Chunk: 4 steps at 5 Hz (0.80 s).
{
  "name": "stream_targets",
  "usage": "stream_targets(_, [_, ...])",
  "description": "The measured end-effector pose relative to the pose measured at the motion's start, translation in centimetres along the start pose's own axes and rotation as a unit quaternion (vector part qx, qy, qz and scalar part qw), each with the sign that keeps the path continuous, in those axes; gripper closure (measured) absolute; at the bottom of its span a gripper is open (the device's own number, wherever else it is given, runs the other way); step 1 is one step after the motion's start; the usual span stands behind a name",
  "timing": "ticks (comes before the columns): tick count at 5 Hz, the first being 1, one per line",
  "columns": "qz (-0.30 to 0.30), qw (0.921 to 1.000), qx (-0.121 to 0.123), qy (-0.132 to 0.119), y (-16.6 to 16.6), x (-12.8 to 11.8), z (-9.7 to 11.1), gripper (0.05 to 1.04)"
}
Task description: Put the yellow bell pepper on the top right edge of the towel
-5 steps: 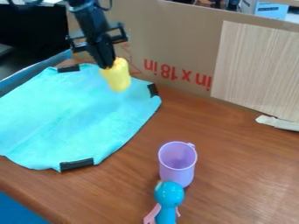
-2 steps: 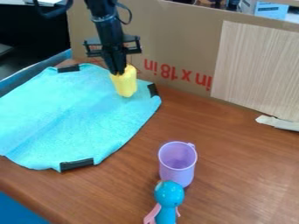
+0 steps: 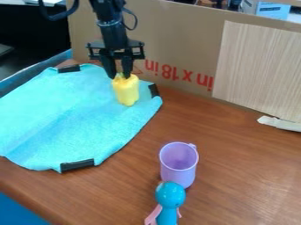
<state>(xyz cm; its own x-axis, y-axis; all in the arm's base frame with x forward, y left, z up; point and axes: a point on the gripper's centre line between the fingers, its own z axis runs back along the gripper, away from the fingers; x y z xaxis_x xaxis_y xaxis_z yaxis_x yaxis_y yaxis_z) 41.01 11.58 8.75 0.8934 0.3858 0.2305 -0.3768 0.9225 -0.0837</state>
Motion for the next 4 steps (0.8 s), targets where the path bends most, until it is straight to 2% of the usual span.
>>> stream_targets(1, [-0.004, 1.0, -0.008, 0.002, -0.5, -0.1, 0.0, 0.195])
stream_targets(2, [-0.002, 0.9998, -0.02, -0.004, -0.4, -0.2, 0.9, 0.078])
stream_targets(3, [-0.001, 0.9978, -0.052, -0.042, -0.6, 0.3, 5.0, 0.083])
stream_targets(4, [-0.02, 0.9952, -0.086, -0.043, -0.3, -0.2, 8.3, 0.083])
